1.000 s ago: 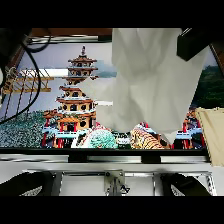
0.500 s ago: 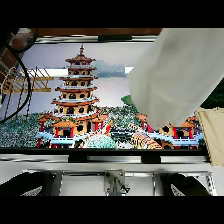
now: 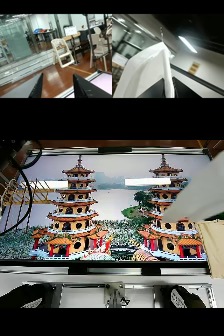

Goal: Fold the shirts.

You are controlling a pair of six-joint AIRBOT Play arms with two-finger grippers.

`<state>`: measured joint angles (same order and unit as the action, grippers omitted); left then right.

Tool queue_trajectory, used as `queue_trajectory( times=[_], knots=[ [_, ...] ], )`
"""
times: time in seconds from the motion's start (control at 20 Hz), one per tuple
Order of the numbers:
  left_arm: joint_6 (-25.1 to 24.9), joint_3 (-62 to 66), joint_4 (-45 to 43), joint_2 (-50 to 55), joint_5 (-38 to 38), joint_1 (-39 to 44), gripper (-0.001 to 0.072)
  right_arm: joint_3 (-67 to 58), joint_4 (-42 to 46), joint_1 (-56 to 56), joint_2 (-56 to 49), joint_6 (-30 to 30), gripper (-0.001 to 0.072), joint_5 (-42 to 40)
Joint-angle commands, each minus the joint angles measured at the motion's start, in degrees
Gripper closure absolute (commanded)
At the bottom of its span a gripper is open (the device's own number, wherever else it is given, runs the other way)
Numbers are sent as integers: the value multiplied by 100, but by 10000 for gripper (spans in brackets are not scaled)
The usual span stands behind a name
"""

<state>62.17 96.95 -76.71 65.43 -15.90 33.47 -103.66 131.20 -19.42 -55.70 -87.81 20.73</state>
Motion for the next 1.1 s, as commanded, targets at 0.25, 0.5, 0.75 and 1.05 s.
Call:
queue_trajectory(
  times=[0.25,0.5,0.75,1.05],
  knots=[
    [0,-2,-11,0,-120,-483,240,-22,122,-1499,-330,-286,630,-662],
    [0,-2,-11,9,-243,-496,240,-173,114,-2181,-343,-260,630,-780],
    [2,-2,-9,13,-258,-496,241,-450,-140,-2721,-343,-487,630,-1364],
    [0,-2,-11,13,-256,-501,259,-470,-348,-3626,-481,-651,630,-1510]
  ],
)
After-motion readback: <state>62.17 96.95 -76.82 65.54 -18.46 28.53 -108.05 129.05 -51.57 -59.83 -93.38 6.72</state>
